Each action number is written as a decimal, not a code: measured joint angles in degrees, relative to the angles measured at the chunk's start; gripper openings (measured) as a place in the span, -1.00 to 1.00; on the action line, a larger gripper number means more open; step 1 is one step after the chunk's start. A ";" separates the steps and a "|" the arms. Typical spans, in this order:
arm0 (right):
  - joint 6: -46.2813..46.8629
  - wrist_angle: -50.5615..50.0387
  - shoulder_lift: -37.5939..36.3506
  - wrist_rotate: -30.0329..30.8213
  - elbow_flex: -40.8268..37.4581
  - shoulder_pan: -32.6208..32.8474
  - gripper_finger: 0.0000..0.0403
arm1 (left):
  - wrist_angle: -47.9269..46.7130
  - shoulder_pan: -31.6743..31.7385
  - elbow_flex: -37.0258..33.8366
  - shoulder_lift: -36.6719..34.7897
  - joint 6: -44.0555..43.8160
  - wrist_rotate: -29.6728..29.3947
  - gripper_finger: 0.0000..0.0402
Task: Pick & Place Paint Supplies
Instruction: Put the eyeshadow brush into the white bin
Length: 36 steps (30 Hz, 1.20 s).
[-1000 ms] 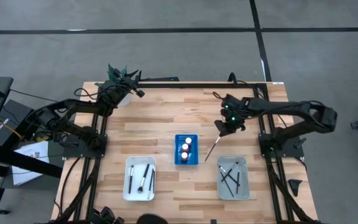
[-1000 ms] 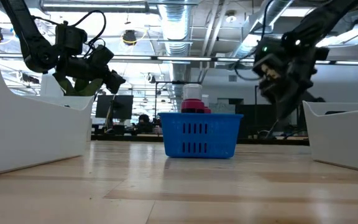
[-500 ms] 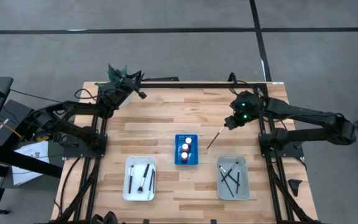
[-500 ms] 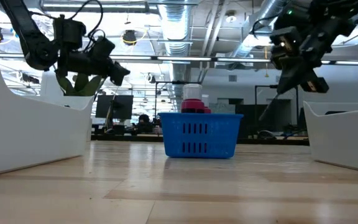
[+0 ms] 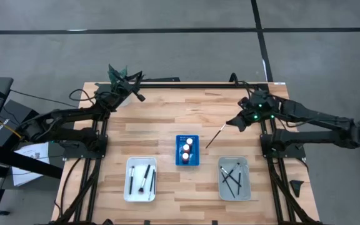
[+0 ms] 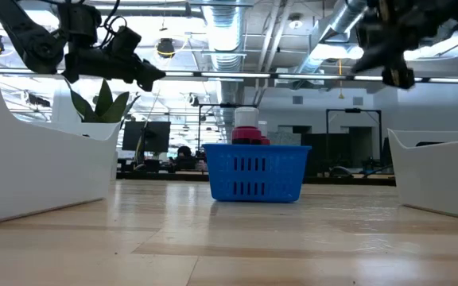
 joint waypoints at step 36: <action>-25.88 40.48 48.90 -17.21 29.44 9.76 -1.00 | -0.46 -0.20 0.00 -0.36 -0.48 3.89 -0.62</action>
